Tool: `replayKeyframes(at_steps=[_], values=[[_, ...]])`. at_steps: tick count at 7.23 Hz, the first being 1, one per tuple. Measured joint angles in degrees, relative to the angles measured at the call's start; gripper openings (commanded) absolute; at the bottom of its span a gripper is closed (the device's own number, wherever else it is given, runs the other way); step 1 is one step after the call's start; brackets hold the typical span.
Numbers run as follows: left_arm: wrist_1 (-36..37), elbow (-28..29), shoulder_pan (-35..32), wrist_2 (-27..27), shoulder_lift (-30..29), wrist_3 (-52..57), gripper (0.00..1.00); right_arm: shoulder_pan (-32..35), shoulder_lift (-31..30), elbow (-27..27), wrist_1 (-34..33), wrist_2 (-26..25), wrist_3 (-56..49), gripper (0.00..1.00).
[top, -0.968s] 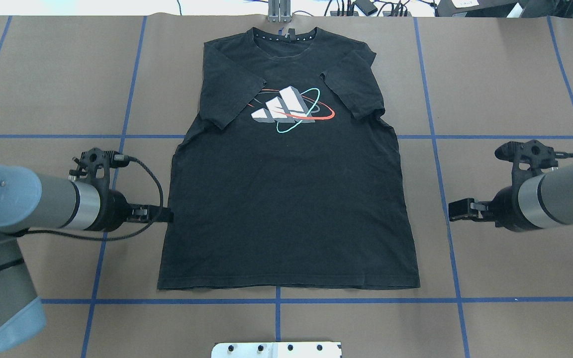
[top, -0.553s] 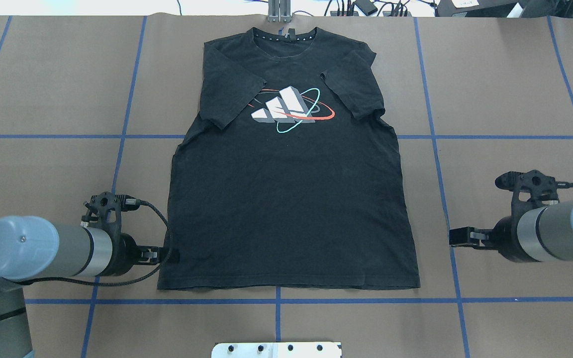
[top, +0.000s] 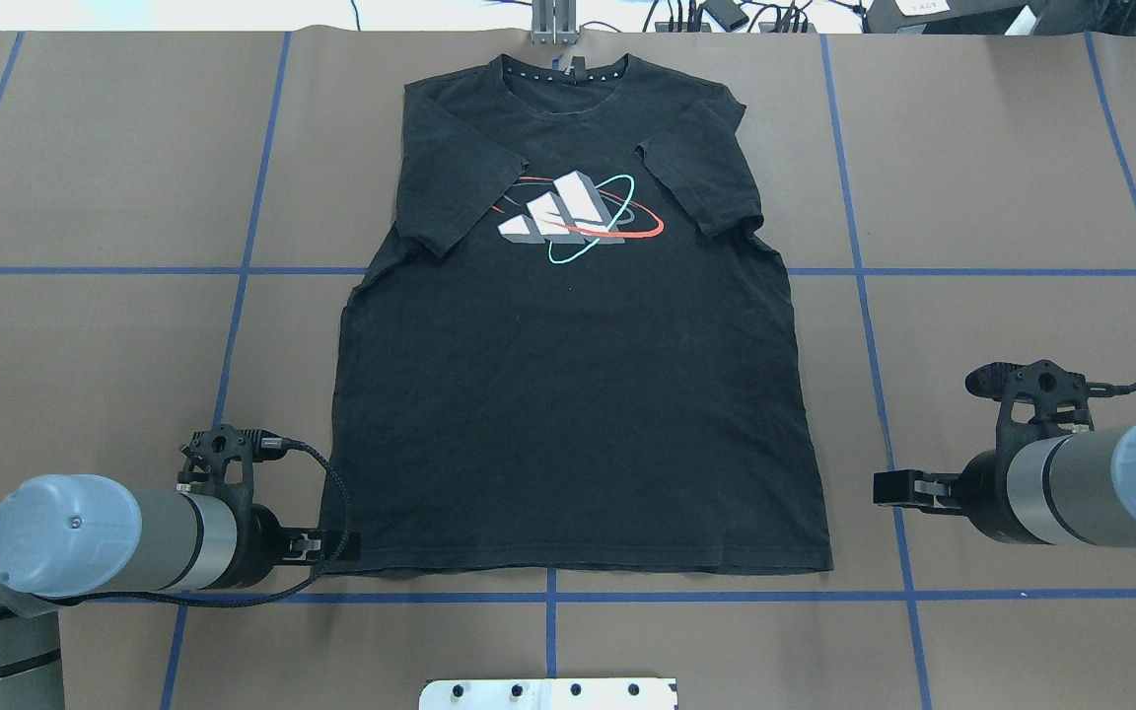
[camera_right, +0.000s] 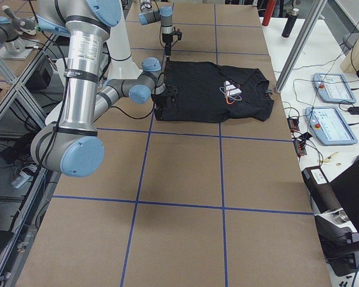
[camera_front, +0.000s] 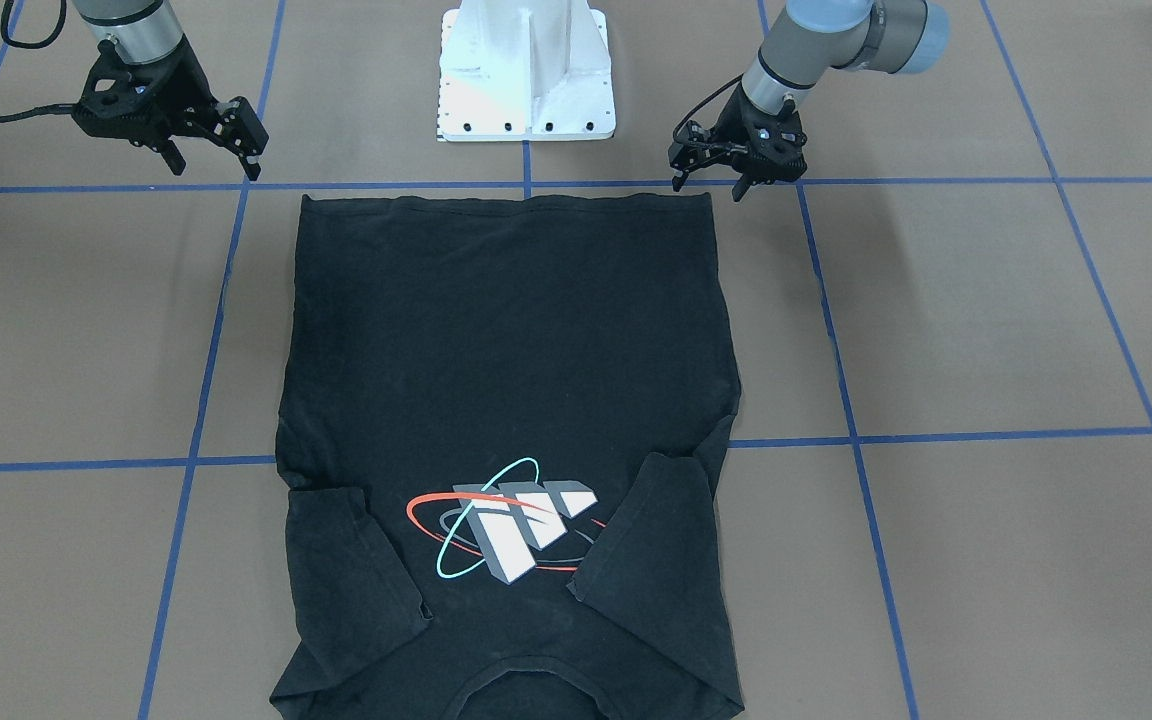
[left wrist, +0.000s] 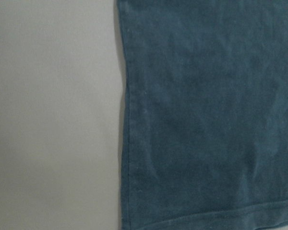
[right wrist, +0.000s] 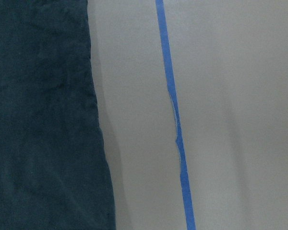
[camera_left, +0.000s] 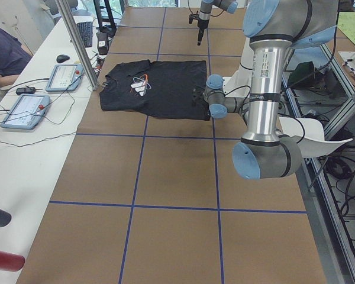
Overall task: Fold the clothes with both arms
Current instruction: 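Grasp the hem corner with the left gripper while the right gripper hovers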
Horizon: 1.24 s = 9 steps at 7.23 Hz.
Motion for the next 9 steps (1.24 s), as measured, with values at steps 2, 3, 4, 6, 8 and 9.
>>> replayKeyframes(at_steps=[2,3,4,6,8,9], values=[[-0.2,0.9,0.3,-0.1,-0.4,0.2,0.63,0.0,0.0,0.0,0.1,0.0,0.0,1.0],[-0.3,1.6,0.4,-0.1,-0.9,0.2,0.6,0.0,0.1,0.0,0.1,0.0,0.0,1.0],[-0.3,2.0,0.4,-0.1,-1.3,0.3,0.59,0.0,0.1,0.0,0.1,0.0,0.0,1.0],[-0.4,2.1,0.4,-0.2,-1.4,0.4,0.56,0.0,0.1,0.0,0.1,0.0,0.0,1.0],[-0.3,2.2,0.4,-0.2,-1.2,0.4,0.53,0.0,0.1,0.1,0.1,0.0,0.0,1.0],[-0.3,2.2,0.4,-0.2,-1.1,0.4,0.53,0.0,0.1,0.1,0.1,0.0,0.0,1.0]])
